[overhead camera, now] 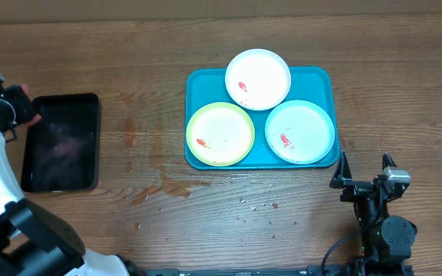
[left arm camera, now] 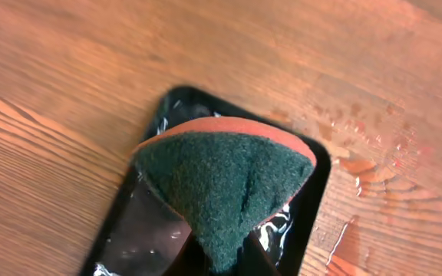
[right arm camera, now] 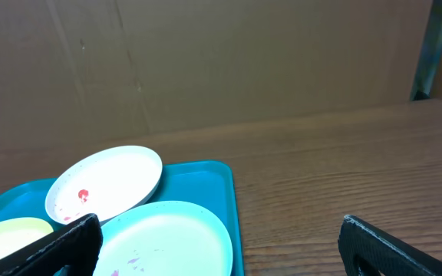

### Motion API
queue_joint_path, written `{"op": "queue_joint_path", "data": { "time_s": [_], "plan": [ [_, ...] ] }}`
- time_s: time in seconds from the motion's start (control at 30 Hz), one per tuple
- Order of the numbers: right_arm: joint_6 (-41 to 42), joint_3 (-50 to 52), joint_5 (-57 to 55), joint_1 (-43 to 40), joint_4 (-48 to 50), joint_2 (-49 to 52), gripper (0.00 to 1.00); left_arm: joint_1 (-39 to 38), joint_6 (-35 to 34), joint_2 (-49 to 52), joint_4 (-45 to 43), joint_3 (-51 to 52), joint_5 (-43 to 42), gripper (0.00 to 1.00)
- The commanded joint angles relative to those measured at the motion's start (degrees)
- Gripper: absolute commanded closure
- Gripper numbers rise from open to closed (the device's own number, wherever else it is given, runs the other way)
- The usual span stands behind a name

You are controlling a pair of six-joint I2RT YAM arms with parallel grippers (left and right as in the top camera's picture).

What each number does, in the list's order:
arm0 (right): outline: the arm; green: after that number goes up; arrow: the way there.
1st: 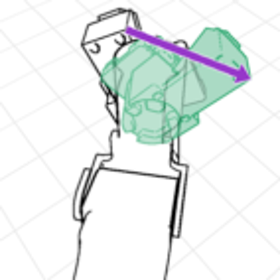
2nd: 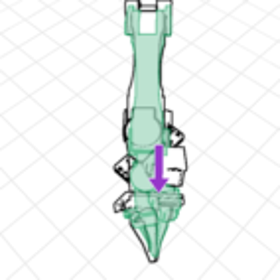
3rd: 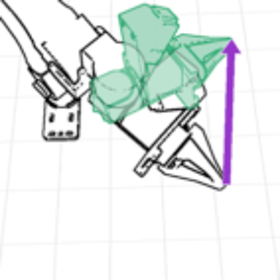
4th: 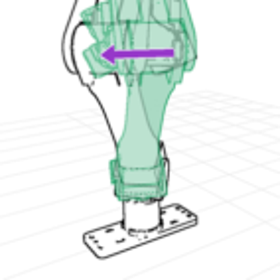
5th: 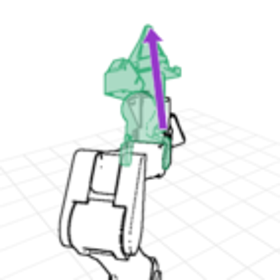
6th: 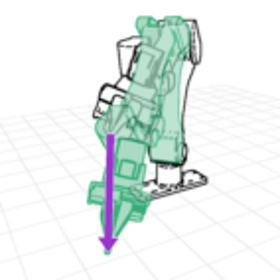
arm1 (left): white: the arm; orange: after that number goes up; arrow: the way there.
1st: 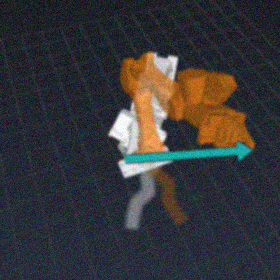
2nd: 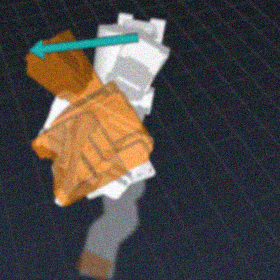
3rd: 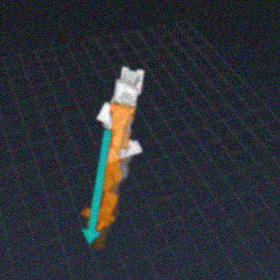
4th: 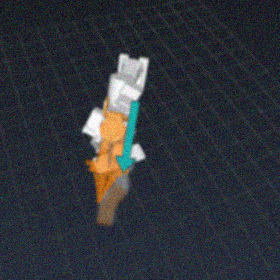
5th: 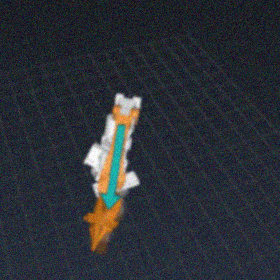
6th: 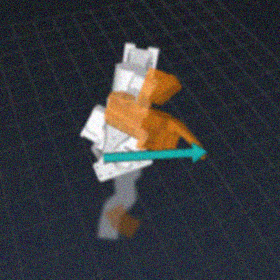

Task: Clean dirty plates on tray and stack at the side
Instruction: 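Lift the sponge with the left gripper out of the black tray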

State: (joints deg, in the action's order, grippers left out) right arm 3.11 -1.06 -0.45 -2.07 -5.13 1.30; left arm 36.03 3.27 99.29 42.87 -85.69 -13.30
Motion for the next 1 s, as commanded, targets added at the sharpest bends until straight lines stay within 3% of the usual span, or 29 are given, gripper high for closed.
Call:
{"op": "queue_joint_path", "data": {
  "time_s": [0.0,0.17,0.43,0.57,0.67,0.8,0.97],
  "plan": [
    [-0.2,0.6,-0.5,0.1,0.4,-0.2,0.00,-0.3,-1.2,6.1,0.6,5.0,-1.8,0.96],
    [-0.2,0.6,-0.5,0.1,0.4,-0.2,0.00,-0.5,-1.2,10.8,1.2,6.4,-2.1,0.96],
    [-0.2,0.6,-0.5,0.1,0.4,-0.2,0.00,-0.5,-6.0,5.7,10.8,-4.6,-4.7,0.96],
    [-0.2,0.6,-0.5,0.1,0.4,-0.2,0.00,-1.3,-5.6,5.9,9.5,-2.0,3.0,0.96],
    [-0.2,0.6,-0.5,0.1,0.4,-0.2,0.00,-1.6,-5.6,8.0,5.7,3.7,4.2,0.96],
    [-0.2,0.6,-0.5,0.1,0.4,-0.2,0.00,-1.6,-5.2,8.5,5.7,4.3,1.2,0.96],
    [-0.2,0.6,-0.5,0.1,0.4,-0.2,0.00,-1.6,-4.5,6.4,14.6,-6.4,-9.9,0.96]
  ]
}}
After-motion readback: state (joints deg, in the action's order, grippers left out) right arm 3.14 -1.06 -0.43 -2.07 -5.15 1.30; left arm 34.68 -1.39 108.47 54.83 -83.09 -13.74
